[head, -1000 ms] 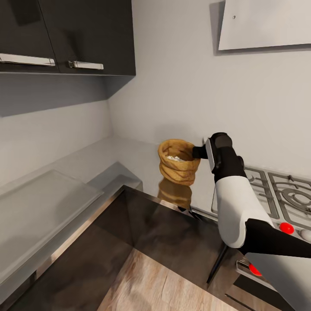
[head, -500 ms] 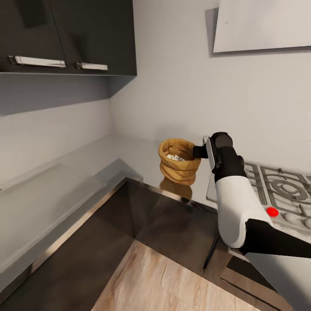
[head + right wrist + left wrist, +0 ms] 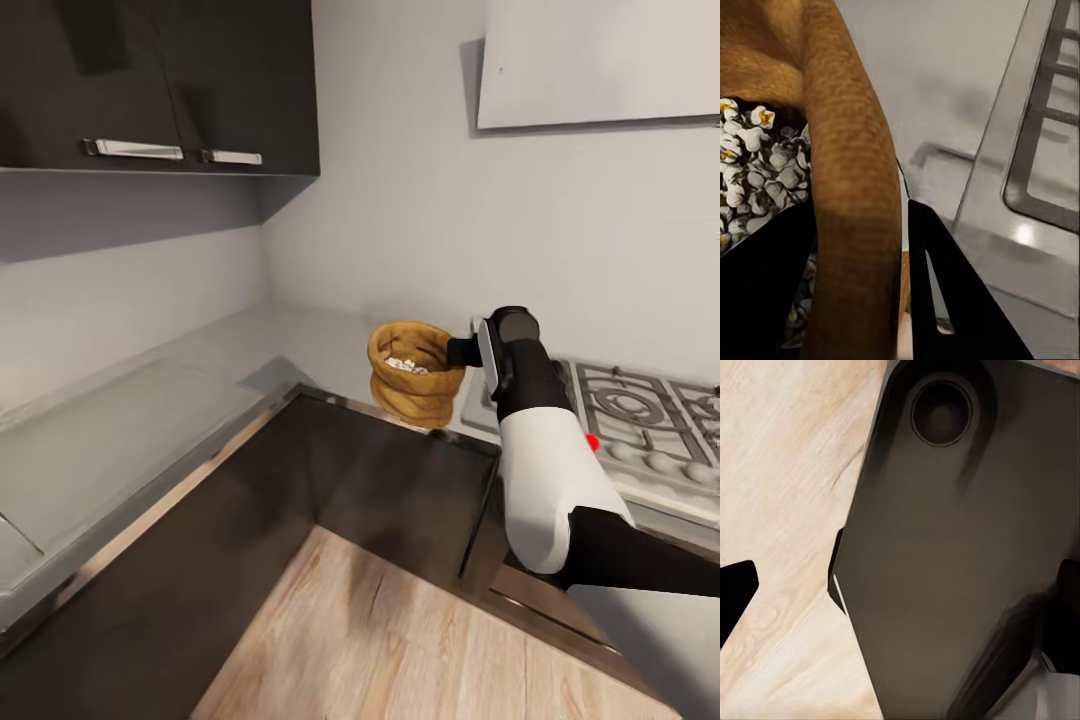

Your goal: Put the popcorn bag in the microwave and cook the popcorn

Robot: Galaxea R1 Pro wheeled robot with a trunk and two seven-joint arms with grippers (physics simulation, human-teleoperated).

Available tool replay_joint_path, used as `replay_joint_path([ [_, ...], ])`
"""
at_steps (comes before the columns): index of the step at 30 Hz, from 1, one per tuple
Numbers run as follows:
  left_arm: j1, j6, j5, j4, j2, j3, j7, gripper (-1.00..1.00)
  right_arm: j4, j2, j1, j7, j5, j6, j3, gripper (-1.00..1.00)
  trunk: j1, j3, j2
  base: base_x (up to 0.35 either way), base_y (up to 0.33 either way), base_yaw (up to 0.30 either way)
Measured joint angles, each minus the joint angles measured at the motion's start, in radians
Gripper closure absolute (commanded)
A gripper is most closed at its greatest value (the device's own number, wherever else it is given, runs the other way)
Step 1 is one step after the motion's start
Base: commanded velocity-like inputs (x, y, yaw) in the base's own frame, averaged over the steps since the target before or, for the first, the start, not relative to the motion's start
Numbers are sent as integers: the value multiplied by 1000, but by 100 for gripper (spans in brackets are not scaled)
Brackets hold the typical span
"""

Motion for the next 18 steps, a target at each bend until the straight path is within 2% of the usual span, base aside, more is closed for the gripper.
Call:
replay_joint_path([
  [8,0,0,-3,3,-11,-1,0,-100,0,0,0,0,-4,0,0,100,0,0,0,-346,0,0],
  [18,0,0,-1,4,-11,-2,0,-100,1,0,0,-1,-1,0,-1,100,0,0,0,-346,0,0],
])
